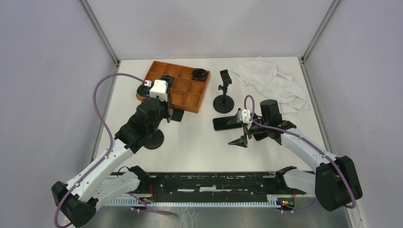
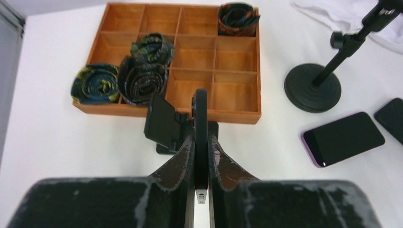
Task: Place the phone on the phone stand
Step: Pick up the phone at the center of the board.
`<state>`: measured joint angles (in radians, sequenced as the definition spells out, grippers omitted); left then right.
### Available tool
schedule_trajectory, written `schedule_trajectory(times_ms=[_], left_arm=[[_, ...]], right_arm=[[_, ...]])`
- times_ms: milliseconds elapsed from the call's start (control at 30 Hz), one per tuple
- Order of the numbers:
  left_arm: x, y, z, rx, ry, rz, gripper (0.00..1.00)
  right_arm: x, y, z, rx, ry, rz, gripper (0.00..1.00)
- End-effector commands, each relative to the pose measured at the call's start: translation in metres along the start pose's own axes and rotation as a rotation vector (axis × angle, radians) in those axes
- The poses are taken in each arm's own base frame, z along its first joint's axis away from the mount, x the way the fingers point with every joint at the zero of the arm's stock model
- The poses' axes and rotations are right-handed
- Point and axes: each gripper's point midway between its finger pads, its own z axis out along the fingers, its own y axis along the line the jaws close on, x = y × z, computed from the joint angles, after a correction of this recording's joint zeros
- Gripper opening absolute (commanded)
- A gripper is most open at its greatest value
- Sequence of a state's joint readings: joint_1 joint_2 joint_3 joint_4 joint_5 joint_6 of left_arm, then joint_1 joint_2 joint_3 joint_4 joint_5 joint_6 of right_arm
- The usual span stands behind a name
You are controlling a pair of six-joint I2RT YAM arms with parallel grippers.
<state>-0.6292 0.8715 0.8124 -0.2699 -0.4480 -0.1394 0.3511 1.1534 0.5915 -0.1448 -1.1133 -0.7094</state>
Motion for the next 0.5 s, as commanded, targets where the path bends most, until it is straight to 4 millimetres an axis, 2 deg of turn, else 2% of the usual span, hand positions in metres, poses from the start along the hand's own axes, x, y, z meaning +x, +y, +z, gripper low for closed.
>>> schedule_trajectory(times_ms=[0,100,200,467], left_arm=[[-0.073,0.009,-0.014,-0.027,-0.156,0.018,0.02],[-0.079,0.01,-0.015,-0.027,-0.168,0.017,0.02],[-0.075,0.011,-0.012,-0.033,-0.157,0.007,0.02],[-0.035,0.016,0.0,-0.021,-0.082,-0.004,0.02]], right_arm=[[-0.007,-0.004,0.0,-0.004,-0.016,-0.035,0.97],[-0.007,-0.004,-0.001,0.0,-0.013,-0.035,0.97],[-0.007,-0.004,-0.001,-0.001,-0.013,-0.036,0.97],[-0.004,-0.004,0.0,-0.006,-0.011,-0.027,0.97]])
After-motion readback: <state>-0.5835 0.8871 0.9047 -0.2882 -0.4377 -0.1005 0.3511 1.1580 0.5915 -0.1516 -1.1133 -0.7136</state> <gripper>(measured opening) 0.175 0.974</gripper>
